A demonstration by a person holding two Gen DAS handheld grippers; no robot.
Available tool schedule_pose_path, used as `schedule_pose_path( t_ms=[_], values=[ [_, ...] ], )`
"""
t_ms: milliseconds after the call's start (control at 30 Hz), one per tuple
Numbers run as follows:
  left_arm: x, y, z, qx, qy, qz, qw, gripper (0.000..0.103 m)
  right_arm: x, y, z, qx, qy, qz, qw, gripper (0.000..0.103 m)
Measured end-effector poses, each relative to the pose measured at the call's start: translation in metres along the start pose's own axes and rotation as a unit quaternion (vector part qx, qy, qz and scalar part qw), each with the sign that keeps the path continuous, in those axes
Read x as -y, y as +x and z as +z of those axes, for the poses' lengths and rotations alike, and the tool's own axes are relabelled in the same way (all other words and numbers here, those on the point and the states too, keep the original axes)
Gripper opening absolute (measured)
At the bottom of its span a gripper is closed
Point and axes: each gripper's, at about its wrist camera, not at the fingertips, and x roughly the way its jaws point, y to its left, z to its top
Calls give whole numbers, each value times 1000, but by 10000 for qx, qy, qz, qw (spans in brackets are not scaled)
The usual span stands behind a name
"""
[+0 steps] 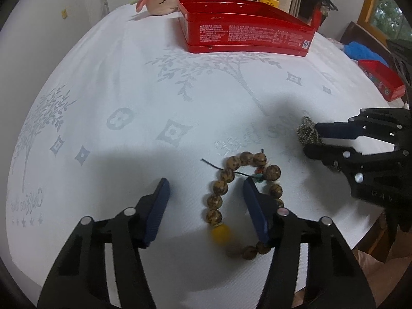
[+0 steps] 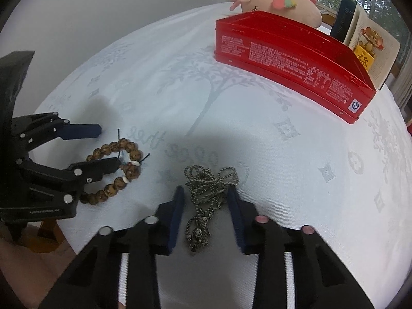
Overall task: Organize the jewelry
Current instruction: 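Grasp the wooden bead bracelet with the left tool while the right tool grips the silver chain, lifting both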
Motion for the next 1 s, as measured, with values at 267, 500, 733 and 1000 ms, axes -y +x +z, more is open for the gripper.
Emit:
schedule_pose_path(
  t_ms=[267,500,733,1000],
  values=[
    [-5,-1,2,50,-66,-117,9999,34,9,-6,-2,-10,292,433,9986,8],
    [-11,-1,6,27,-274,-330,9991,11,23,-10,-3,58,605,599,9964,7],
    [-15,-7,11,117,-508,-696,9962,10,42,-30,-3,312,867,887,9918,7],
    [-7,-25,22,456,-418,-778,9951,10,54,-47,4,523,963,852,9903,7]
  ],
)
